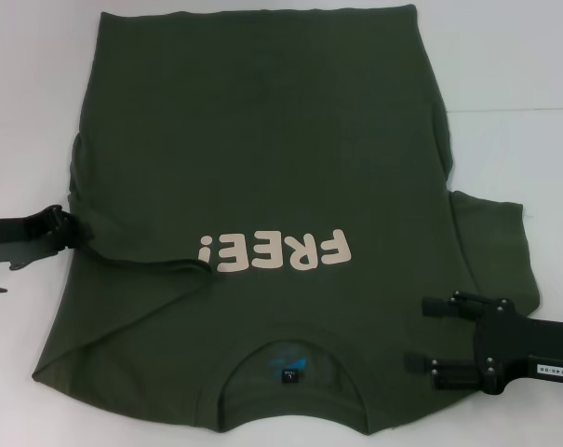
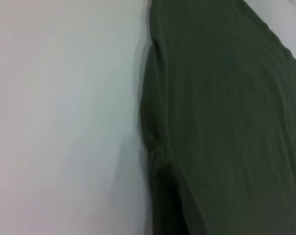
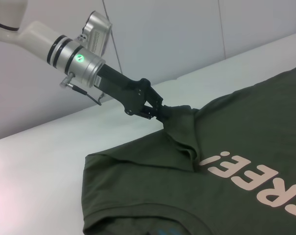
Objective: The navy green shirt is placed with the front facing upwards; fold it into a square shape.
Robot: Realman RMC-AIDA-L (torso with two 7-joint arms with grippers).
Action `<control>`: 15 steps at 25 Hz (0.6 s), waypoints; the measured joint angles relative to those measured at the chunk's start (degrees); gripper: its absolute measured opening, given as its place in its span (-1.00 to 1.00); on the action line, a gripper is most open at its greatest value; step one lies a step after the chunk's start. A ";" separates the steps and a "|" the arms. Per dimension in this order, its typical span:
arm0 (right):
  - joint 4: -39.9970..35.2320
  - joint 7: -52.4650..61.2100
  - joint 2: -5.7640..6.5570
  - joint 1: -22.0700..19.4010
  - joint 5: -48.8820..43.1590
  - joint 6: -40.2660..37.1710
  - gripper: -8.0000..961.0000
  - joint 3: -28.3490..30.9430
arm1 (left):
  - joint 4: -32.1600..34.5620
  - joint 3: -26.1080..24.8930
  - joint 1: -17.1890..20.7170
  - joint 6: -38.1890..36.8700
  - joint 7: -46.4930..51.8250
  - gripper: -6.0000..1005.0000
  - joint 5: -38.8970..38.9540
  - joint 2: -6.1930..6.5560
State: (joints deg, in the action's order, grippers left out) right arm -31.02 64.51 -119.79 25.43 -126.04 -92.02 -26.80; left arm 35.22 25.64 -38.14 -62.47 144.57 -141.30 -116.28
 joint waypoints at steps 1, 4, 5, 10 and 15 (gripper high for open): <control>0.00 0.00 0.00 0.01 0.00 0.00 0.84 0.00 | 0.00 -0.16 0.00 -0.06 0.02 -0.53 0.25 0.00; 0.00 0.01 0.00 -0.04 0.00 0.00 0.84 0.00 | -0.52 -0.49 0.00 -0.18 -0.02 -0.63 1.60 -0.02; 0.00 0.01 0.00 -0.08 0.00 0.00 0.84 0.00 | -0.87 -0.51 0.00 -0.17 -0.16 -0.66 2.17 0.00; 0.00 0.00 0.00 -0.23 0.00 0.00 0.84 0.00 | -1.85 -0.58 0.00 0.23 -0.51 -0.63 5.19 -0.03; 0.00 0.00 0.00 -0.22 0.00 0.00 0.84 -0.02 | -2.92 -0.61 0.11 0.29 -1.29 -0.50 8.65 -0.05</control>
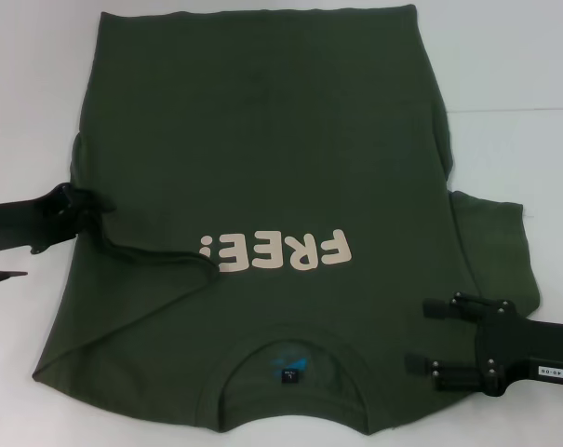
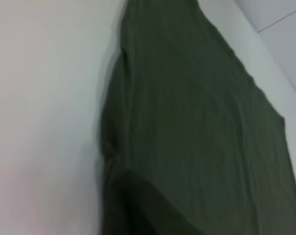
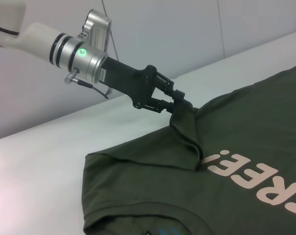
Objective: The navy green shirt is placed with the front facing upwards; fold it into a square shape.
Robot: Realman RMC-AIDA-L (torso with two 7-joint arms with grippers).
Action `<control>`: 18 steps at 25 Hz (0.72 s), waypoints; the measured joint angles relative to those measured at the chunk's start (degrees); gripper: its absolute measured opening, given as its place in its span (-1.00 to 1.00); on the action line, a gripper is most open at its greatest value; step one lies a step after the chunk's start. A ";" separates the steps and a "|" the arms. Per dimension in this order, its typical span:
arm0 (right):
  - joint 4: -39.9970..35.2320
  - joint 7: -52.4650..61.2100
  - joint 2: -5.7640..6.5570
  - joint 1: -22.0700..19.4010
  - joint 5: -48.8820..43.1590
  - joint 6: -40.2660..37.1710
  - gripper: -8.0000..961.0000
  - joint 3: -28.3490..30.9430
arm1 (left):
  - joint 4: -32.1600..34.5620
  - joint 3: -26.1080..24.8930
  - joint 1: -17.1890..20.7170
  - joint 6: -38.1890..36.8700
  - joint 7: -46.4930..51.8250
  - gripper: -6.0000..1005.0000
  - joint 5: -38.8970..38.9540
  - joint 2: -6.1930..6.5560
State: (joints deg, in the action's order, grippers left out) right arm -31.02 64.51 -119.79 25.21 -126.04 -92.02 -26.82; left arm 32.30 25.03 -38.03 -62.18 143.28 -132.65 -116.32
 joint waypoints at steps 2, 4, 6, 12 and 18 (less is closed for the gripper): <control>0.00 0.00 0.00 0.01 0.00 0.00 0.84 -0.02 | -0.76 -0.01 -0.04 0.30 -0.58 -0.45 1.26 -0.01; 0.00 0.00 0.00 0.04 0.00 -0.02 0.84 -0.02 | -1.78 0.00 -0.15 0.81 -1.09 -0.40 2.94 -0.09; 0.00 0.00 0.00 0.08 0.00 -0.09 0.84 -0.01 | -3.24 0.01 -0.16 1.25 -2.47 -0.35 5.85 -0.18; 0.01 0.00 0.00 0.06 0.00 -0.13 0.84 0.02 | -6.50 0.02 -0.21 2.82 -5.98 -0.20 12.74 -0.85; 0.66 -0.09 0.17 0.28 0.00 -0.03 0.84 0.02 | -6.74 0.02 0.36 3.36 -7.64 -0.20 17.97 -1.78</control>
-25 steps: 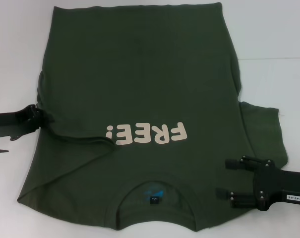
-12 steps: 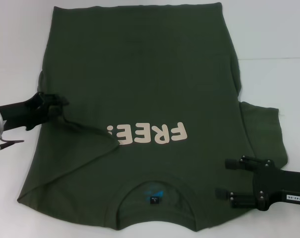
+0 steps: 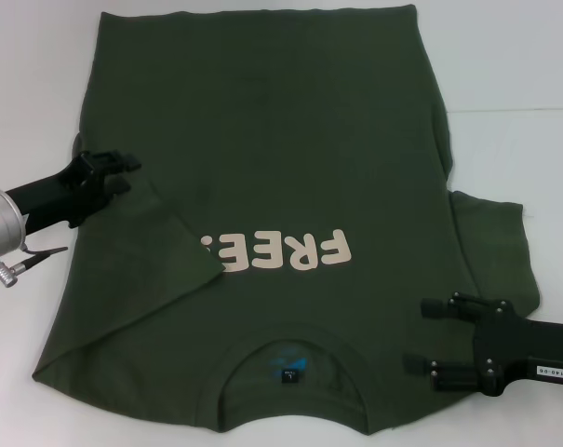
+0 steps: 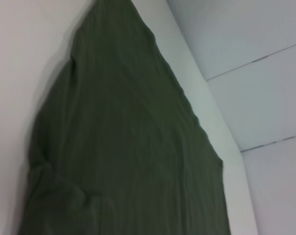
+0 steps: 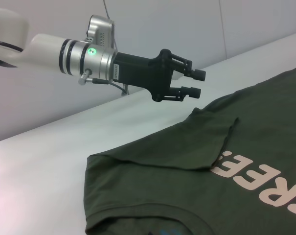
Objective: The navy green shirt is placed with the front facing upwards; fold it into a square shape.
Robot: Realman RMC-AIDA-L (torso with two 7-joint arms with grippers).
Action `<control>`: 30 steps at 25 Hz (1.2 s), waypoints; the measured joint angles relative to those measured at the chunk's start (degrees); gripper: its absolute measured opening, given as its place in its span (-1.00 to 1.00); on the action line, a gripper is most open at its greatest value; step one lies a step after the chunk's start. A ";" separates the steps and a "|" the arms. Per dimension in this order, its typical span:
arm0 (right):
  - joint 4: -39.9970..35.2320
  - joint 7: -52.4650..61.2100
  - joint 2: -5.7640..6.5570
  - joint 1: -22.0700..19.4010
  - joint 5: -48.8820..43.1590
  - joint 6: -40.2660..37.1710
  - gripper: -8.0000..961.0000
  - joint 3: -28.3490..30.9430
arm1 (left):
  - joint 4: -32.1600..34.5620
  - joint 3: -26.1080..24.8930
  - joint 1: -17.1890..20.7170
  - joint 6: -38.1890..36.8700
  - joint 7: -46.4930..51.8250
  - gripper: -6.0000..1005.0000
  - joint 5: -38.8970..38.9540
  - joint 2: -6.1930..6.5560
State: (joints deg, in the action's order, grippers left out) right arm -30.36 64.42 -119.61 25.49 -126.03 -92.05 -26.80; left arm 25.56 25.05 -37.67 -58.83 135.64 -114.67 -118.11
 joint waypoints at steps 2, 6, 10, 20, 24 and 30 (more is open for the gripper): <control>0.01 0.01 0.00 0.00 0.00 0.02 0.84 0.03 | 0.12 0.00 0.35 -1.36 -0.22 -0.20 0.15 0.22; 0.04 0.07 0.00 -0.04 0.00 0.03 0.84 0.29 | 2.73 0.43 2.37 -9.69 -1.32 -0.20 -1.08 1.45; 0.05 0.51 0.00 -0.02 0.00 -0.08 0.83 0.91 | 6.49 0.44 4.55 -21.06 -6.69 -0.15 -2.74 2.13; -0.64 2.57 0.25 0.09 0.04 -0.54 0.83 1.59 | 20.61 -4.57 13.51 -42.99 -41.26 0.02 -2.83 0.12; -0.80 3.13 0.26 0.11 0.07 -0.56 0.83 1.59 | 23.87 -3.87 16.41 -43.24 -53.79 0.09 -6.81 -0.94; -0.87 3.64 0.57 0.01 0.09 -0.64 0.83 1.71 | 26.27 -2.98 18.50 -43.22 -60.74 0.75 -14.63 -2.16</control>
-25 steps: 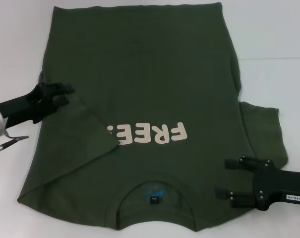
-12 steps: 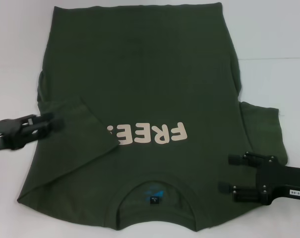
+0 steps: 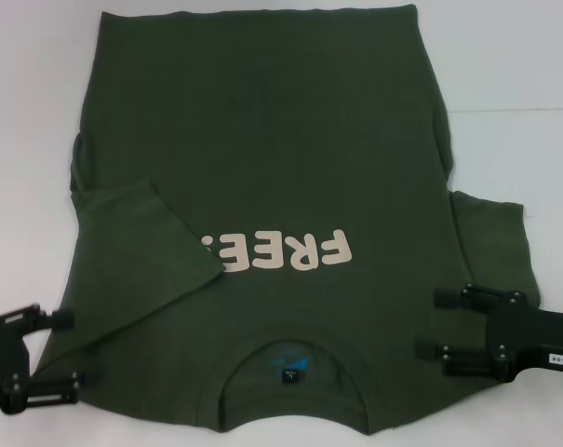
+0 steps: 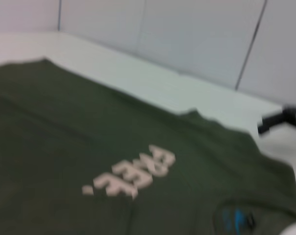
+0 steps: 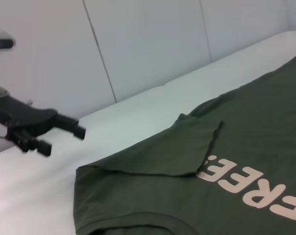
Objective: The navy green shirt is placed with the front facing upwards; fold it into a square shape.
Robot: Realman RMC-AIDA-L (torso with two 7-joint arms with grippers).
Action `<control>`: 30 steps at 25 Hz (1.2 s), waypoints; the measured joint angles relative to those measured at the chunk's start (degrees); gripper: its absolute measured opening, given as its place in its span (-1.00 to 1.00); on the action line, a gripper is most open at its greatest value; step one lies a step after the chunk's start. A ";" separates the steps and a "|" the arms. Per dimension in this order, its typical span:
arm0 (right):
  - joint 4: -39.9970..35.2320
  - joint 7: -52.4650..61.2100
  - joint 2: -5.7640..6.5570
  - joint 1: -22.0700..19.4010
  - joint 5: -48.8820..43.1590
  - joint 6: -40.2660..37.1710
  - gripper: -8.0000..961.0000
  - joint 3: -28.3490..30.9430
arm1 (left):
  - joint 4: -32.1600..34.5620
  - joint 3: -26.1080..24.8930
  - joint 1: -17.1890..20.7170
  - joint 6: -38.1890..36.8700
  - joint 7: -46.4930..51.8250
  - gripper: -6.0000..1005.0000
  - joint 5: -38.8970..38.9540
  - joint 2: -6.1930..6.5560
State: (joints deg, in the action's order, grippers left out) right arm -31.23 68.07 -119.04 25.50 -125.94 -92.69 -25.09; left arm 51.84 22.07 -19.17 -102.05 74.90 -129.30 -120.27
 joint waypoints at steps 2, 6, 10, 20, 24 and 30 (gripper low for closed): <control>-0.05 0.85 0.30 -0.01 0.00 -0.15 0.83 0.17 | 0.47 -0.08 0.14 0.13 -0.29 0.81 -1.91 -0.10; -1.59 2.44 0.75 -0.02 0.01 -1.99 0.83 1.35 | 1.94 -0.51 0.66 0.68 -0.55 0.81 -3.87 -0.29; -8.81 11.43 0.14 0.00 0.49 -6.42 0.83 3.76 | 2.14 -0.52 0.86 0.88 -0.41 0.81 -4.21 -0.39; -27.87 68.42 5.76 5.40 -5.22 -10.35 0.82 -2.96 | 2.26 -0.06 -0.02 -3.08 0.02 0.81 -4.28 -0.48; -27.42 82.75 7.53 9.75 -12.82 -10.65 0.82 -3.20 | 2.48 -0.03 -0.31 -4.33 -0.19 0.81 -4.30 -0.45; -24.95 92.18 7.81 13.63 -22.02 -9.14 0.81 -3.66 | 2.65 0.15 -0.63 -5.43 -0.33 0.81 -4.30 -0.42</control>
State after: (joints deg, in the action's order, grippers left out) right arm -56.18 160.25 -111.23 39.13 -147.96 -101.82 -28.75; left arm 54.48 22.22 -19.80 -107.47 74.57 -133.60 -120.68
